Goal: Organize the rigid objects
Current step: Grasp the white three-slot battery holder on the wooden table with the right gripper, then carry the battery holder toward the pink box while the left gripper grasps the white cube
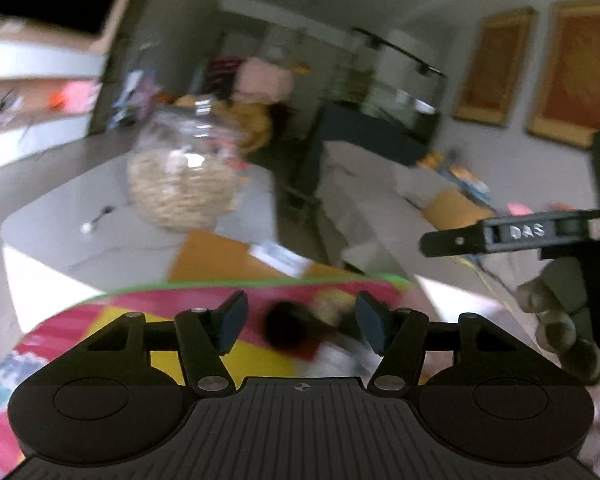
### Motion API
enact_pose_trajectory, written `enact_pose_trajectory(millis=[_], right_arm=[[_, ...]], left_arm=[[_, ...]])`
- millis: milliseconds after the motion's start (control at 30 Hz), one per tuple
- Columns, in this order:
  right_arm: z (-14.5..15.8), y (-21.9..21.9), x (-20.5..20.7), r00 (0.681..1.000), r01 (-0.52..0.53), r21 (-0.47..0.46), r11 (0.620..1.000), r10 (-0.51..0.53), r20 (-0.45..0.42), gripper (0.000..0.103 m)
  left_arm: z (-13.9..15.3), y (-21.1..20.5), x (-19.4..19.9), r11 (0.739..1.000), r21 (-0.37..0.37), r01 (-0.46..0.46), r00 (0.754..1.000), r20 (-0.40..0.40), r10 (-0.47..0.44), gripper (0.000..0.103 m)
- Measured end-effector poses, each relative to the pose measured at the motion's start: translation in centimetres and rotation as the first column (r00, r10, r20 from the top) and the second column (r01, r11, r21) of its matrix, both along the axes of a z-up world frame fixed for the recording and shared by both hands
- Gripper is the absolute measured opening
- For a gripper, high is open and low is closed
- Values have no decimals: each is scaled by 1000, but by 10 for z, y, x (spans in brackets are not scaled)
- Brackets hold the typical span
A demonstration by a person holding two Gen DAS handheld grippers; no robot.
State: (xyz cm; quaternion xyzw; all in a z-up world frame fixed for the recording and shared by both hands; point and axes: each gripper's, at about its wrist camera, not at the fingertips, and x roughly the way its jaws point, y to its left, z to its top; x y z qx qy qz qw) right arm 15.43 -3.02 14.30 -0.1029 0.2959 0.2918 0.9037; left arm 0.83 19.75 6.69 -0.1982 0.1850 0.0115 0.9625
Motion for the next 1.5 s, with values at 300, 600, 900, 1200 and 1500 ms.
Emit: enact_pose_trajectory(millis=[300,600,900,1200,1500], right_arm=[[-68,137,149,983,-50,-231,972,6,-186,92],[-118,170,214,961,-6,-238,971,-60,-271,88],[-117,167,188,937,-74,-188,979,3,-350,47],[-32,90,79,963,-112,30,993,116,-243,47],[-14,-57,-85,996,85,91,992,-86,12,47]], left_arm=[[-25,68,23,994,-112,16,999,-27,-19,64],[-43,71,31,985,-169,47,998,-27,-52,64],[-48,67,36,986,-158,52,998,-34,-58,64],[-34,17,23,970,-25,240,969,-57,-241,64],[-45,-62,13,911,170,375,922,-174,-347,65]])
